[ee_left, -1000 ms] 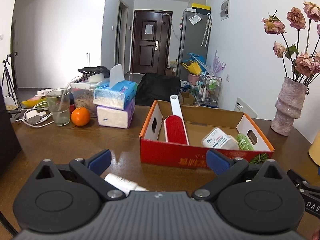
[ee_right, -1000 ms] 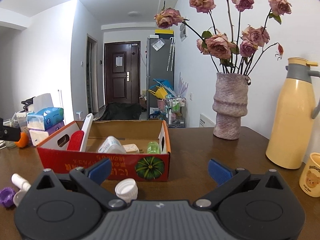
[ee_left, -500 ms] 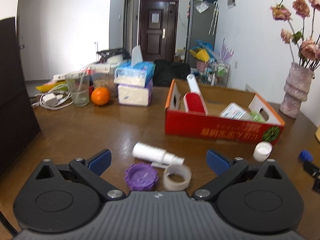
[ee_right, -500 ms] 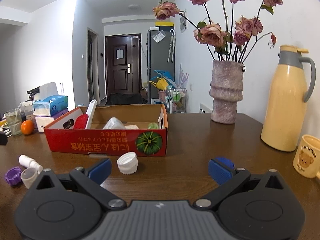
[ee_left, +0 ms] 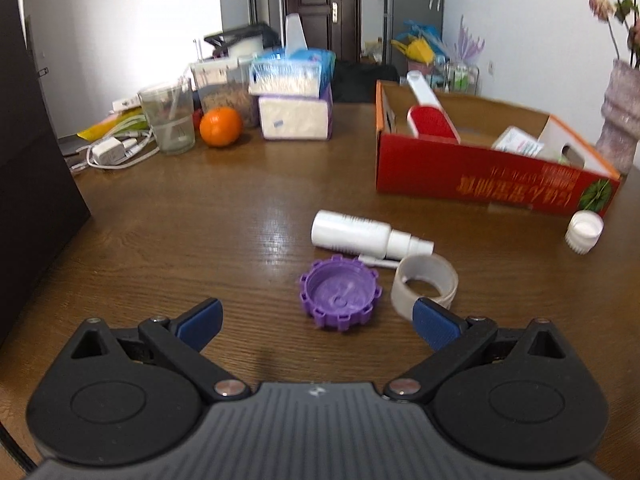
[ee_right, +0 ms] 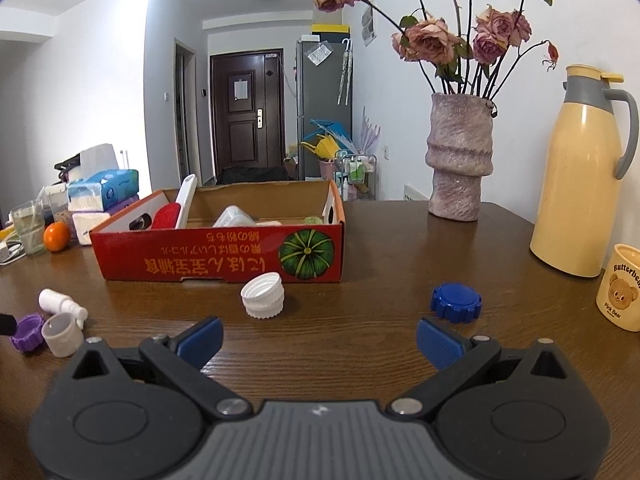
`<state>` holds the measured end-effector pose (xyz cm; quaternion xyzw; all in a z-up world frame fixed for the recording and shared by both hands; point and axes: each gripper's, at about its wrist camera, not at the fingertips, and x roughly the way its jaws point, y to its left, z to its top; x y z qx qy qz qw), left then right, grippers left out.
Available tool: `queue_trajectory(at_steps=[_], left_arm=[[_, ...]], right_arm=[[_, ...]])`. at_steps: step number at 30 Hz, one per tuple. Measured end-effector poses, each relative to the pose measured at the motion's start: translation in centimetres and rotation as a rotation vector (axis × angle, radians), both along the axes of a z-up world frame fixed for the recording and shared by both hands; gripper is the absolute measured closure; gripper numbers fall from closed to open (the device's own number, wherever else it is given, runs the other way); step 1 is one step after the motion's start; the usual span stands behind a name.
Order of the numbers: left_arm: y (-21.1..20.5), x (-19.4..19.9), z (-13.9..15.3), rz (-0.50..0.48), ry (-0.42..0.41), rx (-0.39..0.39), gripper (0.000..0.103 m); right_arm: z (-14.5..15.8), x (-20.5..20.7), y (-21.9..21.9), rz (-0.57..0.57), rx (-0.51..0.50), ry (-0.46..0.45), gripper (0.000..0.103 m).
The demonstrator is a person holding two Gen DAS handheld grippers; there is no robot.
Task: Organize rigid objects
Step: 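Withdraw both tools from the red box back over the table, then grasp the purple cap with the left tool while the right tool approaches the white cap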
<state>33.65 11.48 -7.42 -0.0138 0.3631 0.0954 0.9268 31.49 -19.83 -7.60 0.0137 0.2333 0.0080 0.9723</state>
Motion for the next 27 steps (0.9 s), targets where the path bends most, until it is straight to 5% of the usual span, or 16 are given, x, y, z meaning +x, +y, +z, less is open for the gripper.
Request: queue_trajectory(at_steps=[7,13,14,16,18,27], left_arm=[[0.5,1.8,-2.4,0.006,0.041,0.001,0.000],[0.2,2.8,-2.7,-0.006,-0.009,0.019,0.001],[0.1,3.0,-2.7,-0.010,-0.009,0.023,0.004],[0.1,3.2,-2.8,-0.023,-0.002,0.019,0.036],[0.2,3.1,-2.7,-0.040,-0.009,-0.013,0.048],[0.4,2.2,-1.4,-0.037,-0.075,-0.024,0.048]], right_arm=[[-0.6,0.5,0.1,0.002,0.002,0.016,0.000],[-1.1,1.1,0.2,0.004,0.004,0.030,0.000],[-1.2,1.2,0.2,0.006,0.006,0.031,0.000],[-1.3,1.4,0.2,0.010,0.012,0.036,0.000],[-1.4,1.4,0.3,0.009,0.010,0.037,0.000],[-1.7,1.9,0.8,0.022,-0.010,0.030,0.000]])
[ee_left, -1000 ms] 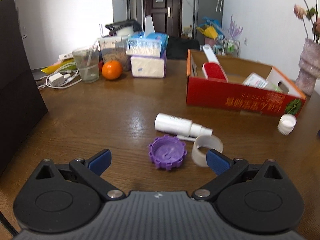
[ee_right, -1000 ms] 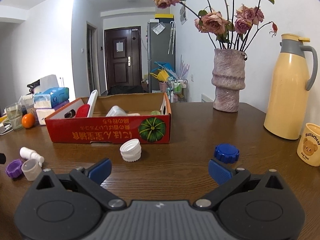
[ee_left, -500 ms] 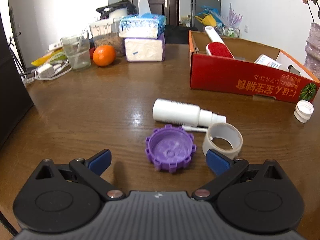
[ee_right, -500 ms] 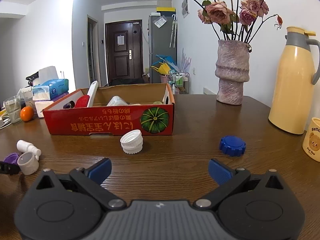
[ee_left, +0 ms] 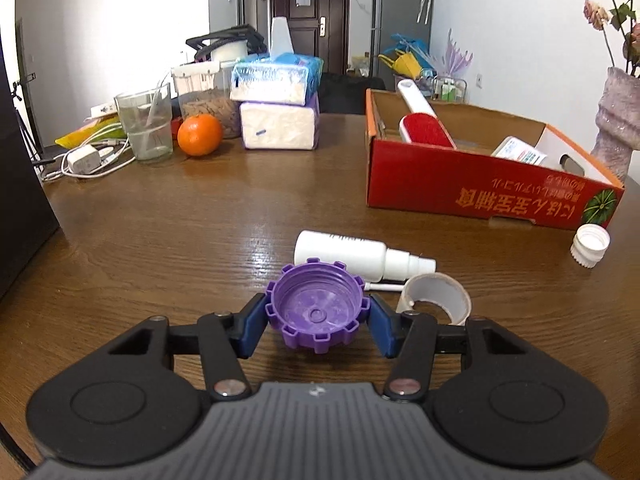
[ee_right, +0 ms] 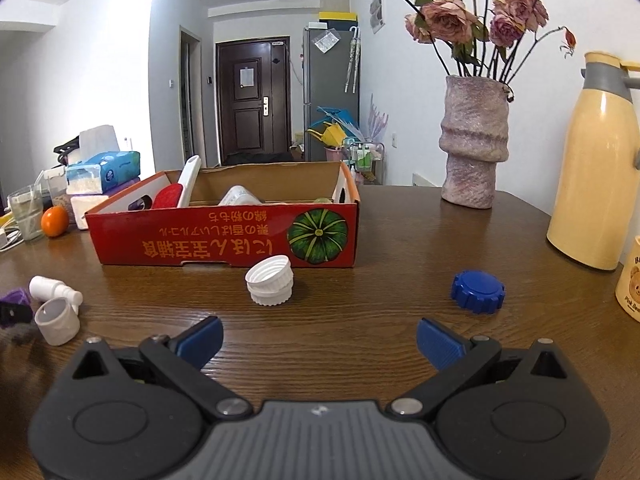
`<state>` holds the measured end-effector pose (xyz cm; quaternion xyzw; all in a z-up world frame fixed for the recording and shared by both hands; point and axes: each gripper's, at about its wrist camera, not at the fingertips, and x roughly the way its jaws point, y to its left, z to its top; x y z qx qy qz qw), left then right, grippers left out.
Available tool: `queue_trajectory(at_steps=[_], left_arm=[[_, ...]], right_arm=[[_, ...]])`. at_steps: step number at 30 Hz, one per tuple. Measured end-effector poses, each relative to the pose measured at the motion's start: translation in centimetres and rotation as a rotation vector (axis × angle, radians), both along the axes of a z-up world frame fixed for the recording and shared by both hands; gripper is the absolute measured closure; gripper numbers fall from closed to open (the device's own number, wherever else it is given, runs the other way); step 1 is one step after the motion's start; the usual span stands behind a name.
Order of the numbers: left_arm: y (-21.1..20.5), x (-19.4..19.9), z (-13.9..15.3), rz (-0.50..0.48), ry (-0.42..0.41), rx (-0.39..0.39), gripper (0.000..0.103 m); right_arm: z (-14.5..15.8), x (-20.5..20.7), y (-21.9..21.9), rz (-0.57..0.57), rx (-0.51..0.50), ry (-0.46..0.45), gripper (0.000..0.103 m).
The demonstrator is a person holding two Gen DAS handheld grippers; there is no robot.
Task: Organize rigid objects
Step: 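Grasp the purple cap with the left tool while the right tool approaches the white cap, then grasp the white bottle cap with the right tool and lift it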
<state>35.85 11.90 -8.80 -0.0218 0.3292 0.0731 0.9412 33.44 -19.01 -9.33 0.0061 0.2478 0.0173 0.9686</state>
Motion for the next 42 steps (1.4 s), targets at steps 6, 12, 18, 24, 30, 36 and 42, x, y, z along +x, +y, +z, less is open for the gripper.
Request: queue_trajectory(at_steps=[6,12,18,24,30,36,42], left_arm=[[-0.6,-0.2,1.0,-0.004,-0.030,0.012,0.048],[-1.4,0.1,2.3,-0.011,-0.069,0.009,0.048],[-2.6,0.8,3.2,-0.018,-0.093,0.004,0.048],[-3.0,1.5,3.2,-0.007,-0.105,-0.011,0.048],[-2.3,1.7,3.1,0.005,-0.105,-0.028,0.048],[-2.0,1.7,2.9,0.009,-0.102,-0.042,0.048],[-2.2,1.5,2.9,0.007,-0.111,-0.033,0.048]], right_arm=[[-0.4,0.9,0.9,0.021,-0.028,-0.008,0.000],[-0.3,2.0,1.3,0.039,-0.003,-0.037,0.000],[-0.3,3.3,1.4,0.036,0.007,-0.045,0.010],[-0.6,5.9,1.8,0.060,0.022,-0.009,0.027],[-0.8,7.9,2.3,0.056,0.023,0.005,0.041],[-1.0,9.9,1.6,0.020,0.073,0.038,0.076],[-1.1,9.8,1.4,0.028,0.093,0.029,0.099]])
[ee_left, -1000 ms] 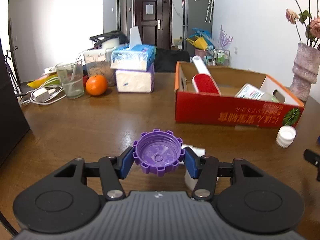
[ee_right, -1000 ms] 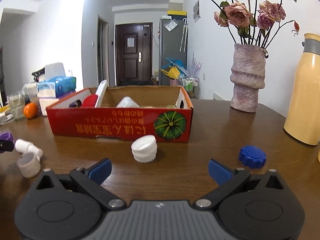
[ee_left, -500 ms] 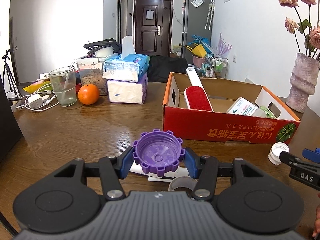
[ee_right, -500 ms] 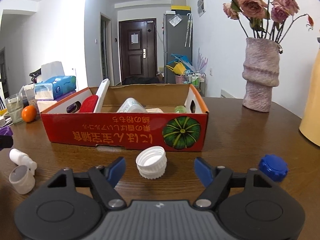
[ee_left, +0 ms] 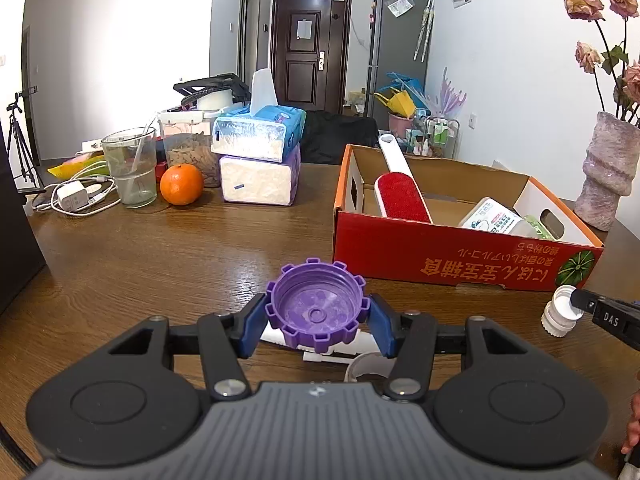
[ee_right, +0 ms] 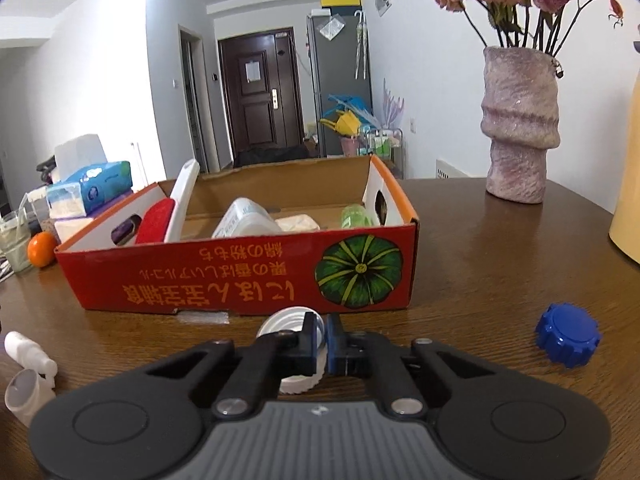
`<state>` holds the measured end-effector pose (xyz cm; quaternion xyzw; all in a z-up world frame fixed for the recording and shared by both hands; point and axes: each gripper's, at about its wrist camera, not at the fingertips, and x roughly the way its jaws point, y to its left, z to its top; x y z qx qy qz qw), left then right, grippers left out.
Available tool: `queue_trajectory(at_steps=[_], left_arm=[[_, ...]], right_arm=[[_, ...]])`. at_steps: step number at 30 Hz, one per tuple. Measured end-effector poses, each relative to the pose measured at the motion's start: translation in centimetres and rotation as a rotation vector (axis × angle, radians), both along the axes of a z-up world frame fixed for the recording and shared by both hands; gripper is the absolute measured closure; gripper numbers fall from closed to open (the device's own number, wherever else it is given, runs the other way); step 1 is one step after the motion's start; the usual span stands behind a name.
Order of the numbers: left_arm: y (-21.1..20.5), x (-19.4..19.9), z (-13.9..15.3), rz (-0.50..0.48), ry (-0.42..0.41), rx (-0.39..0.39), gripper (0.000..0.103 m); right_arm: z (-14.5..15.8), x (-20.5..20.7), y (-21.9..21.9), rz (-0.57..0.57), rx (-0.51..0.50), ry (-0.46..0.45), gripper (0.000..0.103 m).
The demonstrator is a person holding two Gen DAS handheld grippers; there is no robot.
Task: Organize rigid objects
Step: 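Grasp the white bottle cap with the right tool and lift it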
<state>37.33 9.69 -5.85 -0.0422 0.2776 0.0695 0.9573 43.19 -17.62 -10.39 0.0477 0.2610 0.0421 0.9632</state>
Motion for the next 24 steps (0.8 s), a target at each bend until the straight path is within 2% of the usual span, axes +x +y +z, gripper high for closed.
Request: queue_trajectory(at_steps=[13,24], left_arm=[[-1.0,-0.2,0.2,-0.011,-0.010,0.012,0.048],[-4.4,0.5,1.1,-0.061,-0.029,0.003,0.048]], right_arm=[[1.9,-1.8,-1.0,-0.013,0.070,-0.086,0.099],[3.4,-2.5,0.0,0.001,0.126,-0.151,0.099]])
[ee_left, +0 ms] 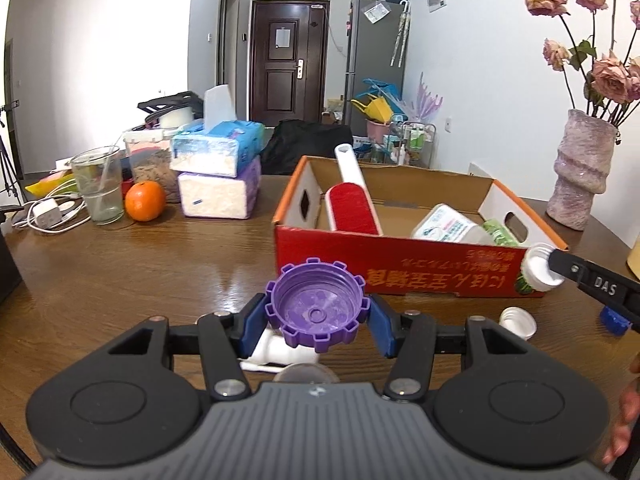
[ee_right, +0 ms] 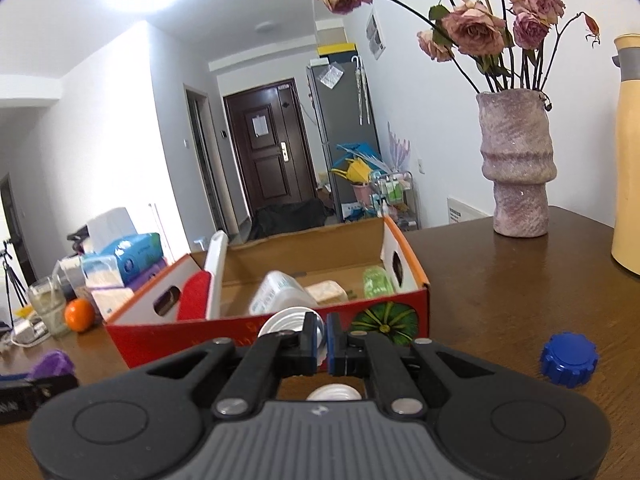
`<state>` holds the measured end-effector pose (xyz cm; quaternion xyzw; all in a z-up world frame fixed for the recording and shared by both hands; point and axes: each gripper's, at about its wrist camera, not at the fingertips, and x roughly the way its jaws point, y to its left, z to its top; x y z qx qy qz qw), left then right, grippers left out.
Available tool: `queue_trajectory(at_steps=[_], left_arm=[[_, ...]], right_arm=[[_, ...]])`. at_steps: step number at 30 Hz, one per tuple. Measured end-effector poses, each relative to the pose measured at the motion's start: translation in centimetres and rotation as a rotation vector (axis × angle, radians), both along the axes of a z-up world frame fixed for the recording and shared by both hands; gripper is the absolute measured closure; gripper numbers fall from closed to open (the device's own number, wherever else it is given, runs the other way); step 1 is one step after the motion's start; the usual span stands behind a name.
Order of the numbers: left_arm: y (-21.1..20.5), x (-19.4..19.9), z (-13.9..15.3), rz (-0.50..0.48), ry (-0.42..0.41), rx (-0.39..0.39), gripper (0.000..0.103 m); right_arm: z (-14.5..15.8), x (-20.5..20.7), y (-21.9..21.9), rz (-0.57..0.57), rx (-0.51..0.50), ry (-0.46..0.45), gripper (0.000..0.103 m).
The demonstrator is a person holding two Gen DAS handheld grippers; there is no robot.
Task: Organize rigid objects
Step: 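Grasp the white bottle cap with the right tool and lift it, then carry both caps over the red box and release them inside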
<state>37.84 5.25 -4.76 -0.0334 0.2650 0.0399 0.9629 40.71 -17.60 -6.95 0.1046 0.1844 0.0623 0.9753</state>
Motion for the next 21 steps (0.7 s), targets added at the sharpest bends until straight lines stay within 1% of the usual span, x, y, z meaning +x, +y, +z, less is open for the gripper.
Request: queue_trajectory(at_steps=[10,21], left_arm=[[-2.7,1.8,1.5,-0.017,-0.033,-0.023,0.048],[-4.3,4.9,2.5,-0.025,-0.065,-0.058,0.048]], right_arm=[[1.2,0.4,-0.1,0.011,0.035,-0.060,0.099],[1.5,2.6,-0.7,0.008,0.051,-0.076,0.099]])
